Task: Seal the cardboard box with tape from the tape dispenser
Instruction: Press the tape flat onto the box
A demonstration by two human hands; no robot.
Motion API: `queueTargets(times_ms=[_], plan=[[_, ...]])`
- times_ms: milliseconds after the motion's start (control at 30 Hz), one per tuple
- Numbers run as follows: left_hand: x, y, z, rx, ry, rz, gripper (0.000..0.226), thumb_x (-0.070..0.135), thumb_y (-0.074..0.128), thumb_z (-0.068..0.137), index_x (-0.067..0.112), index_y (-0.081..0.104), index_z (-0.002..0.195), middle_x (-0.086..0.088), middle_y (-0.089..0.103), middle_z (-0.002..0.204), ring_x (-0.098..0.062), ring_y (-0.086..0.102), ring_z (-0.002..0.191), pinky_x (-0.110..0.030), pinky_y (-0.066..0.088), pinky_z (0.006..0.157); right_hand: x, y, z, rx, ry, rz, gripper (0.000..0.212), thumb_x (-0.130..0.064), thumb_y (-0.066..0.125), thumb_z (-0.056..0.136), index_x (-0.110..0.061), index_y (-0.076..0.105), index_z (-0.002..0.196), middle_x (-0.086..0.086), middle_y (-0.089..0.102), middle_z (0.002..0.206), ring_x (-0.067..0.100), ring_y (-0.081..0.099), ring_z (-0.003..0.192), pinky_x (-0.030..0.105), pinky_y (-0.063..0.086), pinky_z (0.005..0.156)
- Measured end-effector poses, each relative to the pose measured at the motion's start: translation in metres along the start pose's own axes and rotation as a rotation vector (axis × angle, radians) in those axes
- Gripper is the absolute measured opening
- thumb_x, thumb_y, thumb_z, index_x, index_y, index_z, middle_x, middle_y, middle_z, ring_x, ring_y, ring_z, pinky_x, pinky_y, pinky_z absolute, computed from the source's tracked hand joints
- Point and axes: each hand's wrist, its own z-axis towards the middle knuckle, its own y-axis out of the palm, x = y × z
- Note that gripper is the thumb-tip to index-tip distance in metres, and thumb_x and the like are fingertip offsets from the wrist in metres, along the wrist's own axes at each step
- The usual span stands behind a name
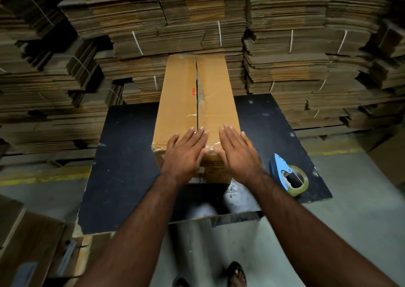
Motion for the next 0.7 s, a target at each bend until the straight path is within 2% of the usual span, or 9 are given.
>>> queueTargets(times_ms=[67,133,300,400,500,533,600,633,700], plan=[[0.006,0.007,0.0,0.012,-0.032,0.042,0.053,0.041,0.038,0.104,0.03,0.027,0.154,0.01,0.027,0.16,-0.015,0.027,0.147,-0.047,0.025,0.114,0.01,0.005,-0.001,0.003,-0.034,-0.027,0.066,-0.051,0.021,0.105,-0.009,0.026,0.155,0.009,0.025,0.162,0.021,0.02,0.151,0.046,0.02,0.122],[0.011,0.01,0.002,-0.009,-0.035,0.054,0.057,0.04,0.043,0.102,0.029,0.025,0.155,0.009,0.026,0.161,-0.017,0.027,0.147,-0.047,0.025,0.114,0.024,0.005,-0.002,0.0,-0.089,-0.047,0.065,-0.05,0.023,0.105,-0.008,0.027,0.155,0.01,0.026,0.162,0.021,0.021,0.15,0.047,0.022,0.121],[0.028,-0.001,0.002,-0.097,-0.055,0.023,0.06,0.048,0.028,0.103,0.031,0.008,0.157,0.011,0.006,0.164,-0.015,0.008,0.151,-0.046,0.014,0.12,0.046,-0.01,0.0,-0.045,-0.179,-0.082,0.07,-0.055,0.021,0.103,-0.008,0.027,0.155,0.01,0.026,0.162,0.022,0.022,0.15,0.047,0.025,0.12],[0.037,-0.009,0.003,-0.082,-0.091,-0.081,0.06,0.051,0.013,0.103,0.026,0.011,0.157,0.008,0.007,0.164,-0.013,0.004,0.151,-0.043,0.013,0.121,0.045,-0.019,0.004,-0.055,-0.201,-0.008,0.07,-0.054,0.017,0.103,-0.01,0.025,0.156,0.009,0.024,0.163,0.02,0.018,0.151,0.045,0.016,0.123],[0.039,-0.006,0.011,-0.064,-0.068,-0.078,0.063,0.048,0.012,0.102,0.018,0.012,0.157,0.001,0.006,0.165,-0.013,0.003,0.151,-0.04,0.013,0.122,0.044,-0.018,0.008,-0.051,-0.176,0.064,0.067,-0.05,0.014,0.103,-0.011,0.024,0.157,0.008,0.022,0.164,0.019,0.015,0.152,0.039,0.008,0.123],[0.039,-0.001,0.012,-0.052,-0.053,-0.068,0.062,0.046,0.017,0.103,0.017,0.013,0.157,0.0,0.007,0.165,-0.014,0.004,0.151,-0.041,0.013,0.122,0.046,-0.015,0.007,-0.042,-0.174,0.085,0.068,-0.05,0.012,0.103,-0.01,0.025,0.156,0.008,0.023,0.163,0.019,0.016,0.152,0.04,0.01,0.124],[0.036,0.008,0.01,-0.026,-0.007,-0.043,0.064,0.038,0.041,0.103,0.018,0.013,0.157,0.0,0.008,0.164,-0.015,0.006,0.151,-0.041,0.013,0.122,0.05,-0.008,0.003,-0.004,-0.195,0.114,0.066,-0.049,0.018,0.103,-0.008,0.031,0.154,0.011,0.029,0.161,0.022,0.021,0.15,0.043,0.019,0.122],[0.035,0.011,0.009,-0.018,0.024,-0.027,0.073,0.03,0.056,0.098,0.018,0.014,0.157,0.0,0.009,0.164,-0.015,0.006,0.151,-0.04,0.011,0.123,0.053,-0.005,0.001,0.021,-0.219,0.118,0.062,-0.045,0.025,0.104,-0.007,0.036,0.152,0.012,0.034,0.158,0.023,0.027,0.148,0.045,0.024,0.121],[0.037,0.014,0.003,0.0,0.059,-0.019,0.089,0.015,0.073,0.084,0.017,0.021,0.156,-0.001,0.015,0.163,-0.018,0.009,0.151,-0.039,0.01,0.121,0.057,-0.003,-0.006,0.093,-0.28,0.115,0.05,-0.029,0.051,0.101,-0.005,0.047,0.145,0.015,0.047,0.149,0.027,0.042,0.141,0.045,0.033,0.117]])
